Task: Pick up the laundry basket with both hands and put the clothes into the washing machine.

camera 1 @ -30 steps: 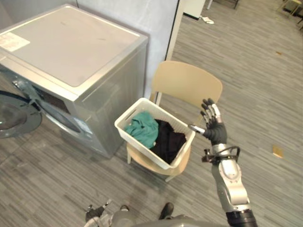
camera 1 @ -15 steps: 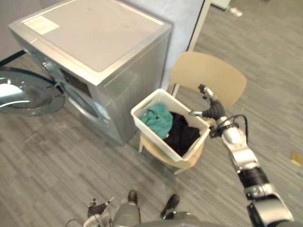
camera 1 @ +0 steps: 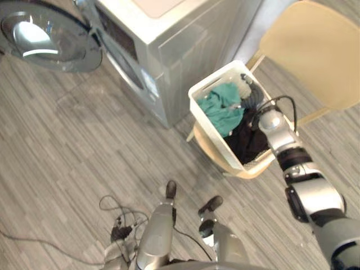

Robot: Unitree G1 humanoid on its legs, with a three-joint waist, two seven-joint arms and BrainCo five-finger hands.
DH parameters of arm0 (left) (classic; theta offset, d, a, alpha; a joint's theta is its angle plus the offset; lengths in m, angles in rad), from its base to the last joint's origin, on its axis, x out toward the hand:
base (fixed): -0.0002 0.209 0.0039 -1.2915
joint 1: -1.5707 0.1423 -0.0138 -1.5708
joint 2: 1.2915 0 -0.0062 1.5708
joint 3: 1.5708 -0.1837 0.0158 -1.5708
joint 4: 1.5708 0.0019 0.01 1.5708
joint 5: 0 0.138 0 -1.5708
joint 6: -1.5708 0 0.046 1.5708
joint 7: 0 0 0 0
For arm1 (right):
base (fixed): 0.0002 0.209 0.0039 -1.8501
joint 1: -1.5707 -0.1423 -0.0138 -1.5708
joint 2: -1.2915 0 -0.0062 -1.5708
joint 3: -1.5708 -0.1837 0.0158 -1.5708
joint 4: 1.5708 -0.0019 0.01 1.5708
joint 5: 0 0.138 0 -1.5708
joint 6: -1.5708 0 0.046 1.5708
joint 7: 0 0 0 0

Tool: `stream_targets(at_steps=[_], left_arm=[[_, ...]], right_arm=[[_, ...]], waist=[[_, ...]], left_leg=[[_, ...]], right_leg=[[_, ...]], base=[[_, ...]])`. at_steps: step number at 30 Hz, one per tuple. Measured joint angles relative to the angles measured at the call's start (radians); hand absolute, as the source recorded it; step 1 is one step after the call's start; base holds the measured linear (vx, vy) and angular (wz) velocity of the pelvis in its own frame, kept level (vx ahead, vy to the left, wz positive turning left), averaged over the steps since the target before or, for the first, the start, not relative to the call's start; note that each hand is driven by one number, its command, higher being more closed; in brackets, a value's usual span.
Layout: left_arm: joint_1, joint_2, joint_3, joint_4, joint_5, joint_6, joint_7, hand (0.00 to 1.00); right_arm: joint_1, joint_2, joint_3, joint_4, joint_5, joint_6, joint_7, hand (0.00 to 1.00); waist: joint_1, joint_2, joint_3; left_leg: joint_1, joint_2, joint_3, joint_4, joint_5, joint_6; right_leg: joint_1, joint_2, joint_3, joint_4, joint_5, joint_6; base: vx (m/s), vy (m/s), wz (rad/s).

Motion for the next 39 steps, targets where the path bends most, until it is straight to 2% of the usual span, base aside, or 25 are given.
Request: stream_targets(at_steps=[4,7,9,12,15,21,28,32,34,39], left_arm=[[-0.031,0.020,-0.030,-0.031,-0.046,-0.014,0.001,0.00],[-0.047,0.022,-0.049,-0.054,-0.085,-0.020,0.002,0.00],[-0.053,0.021,-0.070,-0.059,-0.097,-0.020,0.002,0.00],[-0.064,0.021,-0.088,-0.085,-0.113,-0.022,0.001,0.00],[-0.064,0.022,-0.108,-0.107,-0.132,-0.038,0.000,0.00],[-0.064,0.022,-0.120,-0.126,-0.156,-0.040,-0.001,0.00],[-0.064,0.019,-0.158,-0.183,-0.222,-0.045,-0.022,0.00],[-0.063,0.016,-0.193,-0.214,-0.268,-0.049,-0.025,0.00],[-0.060,-0.013,-0.196,-0.313,-0.326,-0.059,-0.027,0.00],[-0.060,-0.032,-0.217,-0.377,-0.333,-0.065,-0.028,0.00]], right_arm=[[-0.108,-0.001,0.000,0.124,0.011,0.017,-0.001,0.00],[-0.183,-0.007,0.000,0.182,0.011,0.023,-0.002,0.00],[-0.203,-0.015,0.000,0.211,0.010,0.023,-0.003,0.00],[-0.212,-0.033,0.000,0.258,0.008,0.030,-0.003,0.00],[-0.232,-0.033,0.000,0.290,0.007,0.035,-0.002,0.00],[-0.235,-0.051,0.032,0.305,-0.022,0.039,0.014,0.00],[-0.234,-0.107,0.086,0.344,-0.141,0.042,0.029,0.00],[-0.235,-0.123,0.091,0.344,-0.169,0.043,0.027,0.00],[-0.254,-0.163,0.156,0.313,-0.173,0.041,0.005,0.00],[-0.266,-0.181,0.234,0.275,-0.169,0.043,-0.002,0.00]], waist=[[0.018,0.002,0.036],[0.020,0.005,0.065],[0.023,0.005,0.069],[0.044,0.006,0.078],[0.044,0.006,0.087],[0.045,0.009,0.102],[0.047,0.020,0.109],[0.048,0.032,0.116],[0.050,0.040,0.120],[0.049,0.042,0.122]], left_leg=[[-0.029,-0.006,-0.042,-0.024,0.032,-0.012],[-0.045,-0.011,-0.072,-0.053,0.061,-0.016],[-0.068,-0.012,-0.084,-0.053,0.067,-0.017],[-0.084,-0.013,-0.087,-0.054,0.071,-0.016],[-0.101,-0.013,-0.088,-0.054,0.074,-0.015],[-0.130,-0.013,-0.089,-0.053,0.076,-0.014],[-0.167,-0.014,-0.096,-0.049,0.080,-0.013],[-0.181,-0.014,-0.095,-0.049,0.081,-0.013],[-0.236,-0.011,-0.082,-0.049,0.086,-0.014],[-0.257,-0.001,-0.064,-0.047,0.086,-0.015]], right_leg=[[-0.018,0.001,-0.039,-0.001,-0.002,-0.003],[-0.032,0.003,-0.066,-0.002,-0.003,-0.005],[-0.047,0.004,-0.076,-0.002,-0.003,-0.005],[-0.062,0.004,-0.079,-0.002,-0.002,-0.006],[-0.079,0.004,-0.080,-0.002,0.001,-0.011],[-0.107,0.005,-0.081,-0.004,0.004,-0.014],[-0.137,0.005,-0.094,-0.003,0.004,-0.014],[-0.151,0.004,-0.094,-0.002,0.005,-0.015],[-0.216,0.002,-0.081,0.002,0.009,-0.021],[-0.245,0.002,-0.072,0.013,0.007,-0.025]], base=[[-0.01,0.010,0.27],[-0.01,-0.012,0.27],[-0.02,0.003,0.17],[0.01,0.010,0.03],[0.00,0.000,0.00],[0.01,0.008,0.01],[0.03,0.029,0.04],[0.02,0.041,-0.03],[0.02,0.077,-0.18],[0.00,0.031,-0.09]])
